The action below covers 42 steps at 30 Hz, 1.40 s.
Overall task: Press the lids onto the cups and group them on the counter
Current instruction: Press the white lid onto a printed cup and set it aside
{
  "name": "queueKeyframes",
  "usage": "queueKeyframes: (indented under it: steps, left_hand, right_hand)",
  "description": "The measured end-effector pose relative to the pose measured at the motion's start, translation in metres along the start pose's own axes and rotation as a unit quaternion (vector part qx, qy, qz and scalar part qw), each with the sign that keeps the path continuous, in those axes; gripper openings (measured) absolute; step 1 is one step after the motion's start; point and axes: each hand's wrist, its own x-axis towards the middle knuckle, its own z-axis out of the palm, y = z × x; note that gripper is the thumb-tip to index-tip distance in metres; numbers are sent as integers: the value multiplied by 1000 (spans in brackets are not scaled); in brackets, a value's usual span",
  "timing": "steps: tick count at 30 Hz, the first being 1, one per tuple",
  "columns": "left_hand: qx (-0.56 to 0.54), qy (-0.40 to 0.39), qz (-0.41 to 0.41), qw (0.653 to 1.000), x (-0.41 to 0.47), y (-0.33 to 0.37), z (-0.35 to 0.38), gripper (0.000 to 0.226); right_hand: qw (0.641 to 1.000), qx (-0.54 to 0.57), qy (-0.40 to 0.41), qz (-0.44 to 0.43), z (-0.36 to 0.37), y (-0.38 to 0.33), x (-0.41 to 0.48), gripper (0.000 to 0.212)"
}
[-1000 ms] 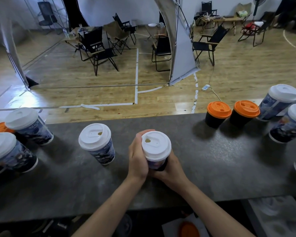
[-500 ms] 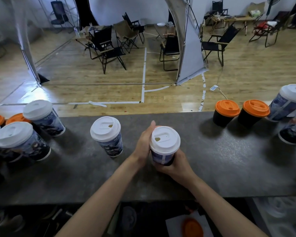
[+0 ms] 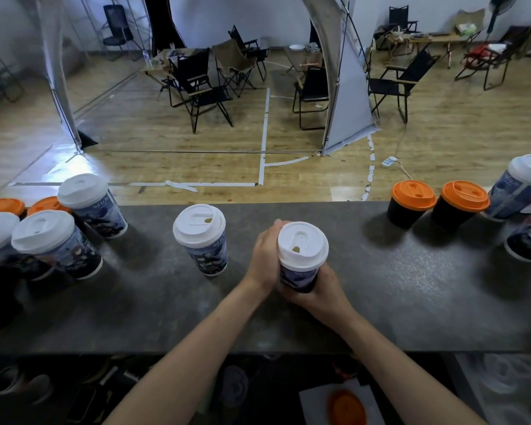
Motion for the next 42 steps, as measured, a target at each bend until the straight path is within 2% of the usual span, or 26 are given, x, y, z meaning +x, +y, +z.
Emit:
queueKeyframes:
  steps: [3, 8, 10, 14, 19, 23, 26, 28, 30, 31, 33, 37, 42]
  left_hand:
    - [4, 41, 45, 998, -6, -12, 6, 44]
    - [-6, -64, -51, 997, 9, 4, 0, 39]
    - [1, -30, -35, 999, 5, 6, 0, 40]
    - [10, 39, 18, 999, -4, -4, 5, 46]
    - [16, -45, -41, 998, 10, 7, 0, 46]
    - [29, 31, -16, 999, 7, 13, 4, 42]
    - [-16, 67, -80, 994, 6, 23, 10, 37]
    - [-43, 41, -130, 990, 9, 34, 9, 49]
    - [-33, -30, -129, 991, 9, 46, 3, 69]
    - [-31, -71, -114, 990, 8, 54, 0, 74]
    - [-53, -145, -89, 984, -2, 71, -5, 77]
    - [-106, -238, -67, 963, -22, 101, -10, 84]
    - [-149, -273, -43, 949, -34, 116, -8, 80]
  right_hand:
    - [1000, 18, 16, 5, 1, -1, 1, 95]
    - [1000, -9, 1, 26, -4, 3, 0, 83]
    - [1000, -7, -4, 25, -3, 5, 0, 78]
    - [1000, 8, 17, 20, -3, 3, 3, 79]
    - [1000, -3, 4, 18, -6, 2, 2, 84]
    - [1000, -19, -4, 22, -7, 1, 3, 72]
    - [998, -7, -8, 61, -10, -4, 2, 65]
    - [993, 45, -13, 105, -14, -18, 4, 64]
    - [987, 98, -17, 124, -18, -39, 4, 50]
    - [982, 133, -21, 129, -21, -53, 3, 45]
    - [963, 229, -30, 141, -25, -86, -5, 49]
    - [919, 350, -80, 163, -30, -150, -26, 54]
    - [805, 536, -149, 206, -38, -186, -44, 59]
